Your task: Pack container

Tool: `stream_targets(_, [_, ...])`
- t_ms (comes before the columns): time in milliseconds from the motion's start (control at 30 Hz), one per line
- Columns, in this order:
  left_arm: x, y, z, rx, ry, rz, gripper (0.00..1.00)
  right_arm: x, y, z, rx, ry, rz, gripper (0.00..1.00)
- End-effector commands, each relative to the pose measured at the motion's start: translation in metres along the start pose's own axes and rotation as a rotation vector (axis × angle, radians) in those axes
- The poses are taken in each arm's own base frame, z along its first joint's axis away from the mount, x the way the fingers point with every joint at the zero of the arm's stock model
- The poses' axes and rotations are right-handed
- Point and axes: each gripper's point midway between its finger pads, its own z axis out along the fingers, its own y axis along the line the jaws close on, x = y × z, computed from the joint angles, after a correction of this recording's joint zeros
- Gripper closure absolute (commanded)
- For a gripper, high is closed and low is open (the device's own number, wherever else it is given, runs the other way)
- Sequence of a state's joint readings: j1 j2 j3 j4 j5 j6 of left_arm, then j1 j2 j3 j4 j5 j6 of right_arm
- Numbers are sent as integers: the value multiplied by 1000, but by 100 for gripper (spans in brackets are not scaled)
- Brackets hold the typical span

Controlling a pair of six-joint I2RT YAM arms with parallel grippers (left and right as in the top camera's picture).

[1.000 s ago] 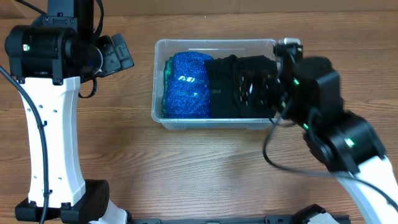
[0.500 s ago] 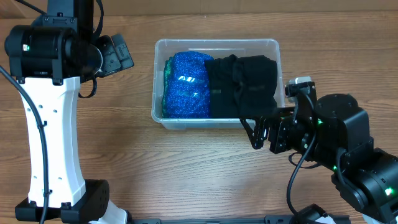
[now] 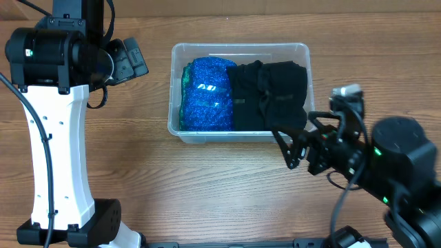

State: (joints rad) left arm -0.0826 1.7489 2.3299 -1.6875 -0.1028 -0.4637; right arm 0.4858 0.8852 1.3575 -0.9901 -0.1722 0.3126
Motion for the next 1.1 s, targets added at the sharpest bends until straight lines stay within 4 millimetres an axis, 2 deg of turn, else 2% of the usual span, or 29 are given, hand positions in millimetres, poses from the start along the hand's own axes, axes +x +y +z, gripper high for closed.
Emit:
stream_targets(0, [-1,3,0,-14,-4,12,0,-22,-6,-38,68,-168,-63,0])
stream_targets(100, [-1,3,0,-14,-4,12,0,-29,-13,-59,120,-246,-152,0])
stream_targets(200, [-1,3,0,-14,-3,12,0,-27,-22,-78,171,-299,-253,0])
stream_targets(300, [-1,3,0,-13,-4,12,0,-15,-36,-90,240,-322,-346,0])
stream_targets(400, [-1,3,0,-14,-4,12,0,-1,-54,-94,311,-332,-321,0])
stream_targets(600, [-1,3,0,-14,-4,12,0,38,-69,-80,293,-341,-302,0])
stream_targets(733, [-1,3,0,-14,-4,12,0,73,-78,-58,232,-363,-323,0])
stream_targets(1067, [-1,3,0,-14,-4,12,0,120,-111,-12,222,-332,-309,0])
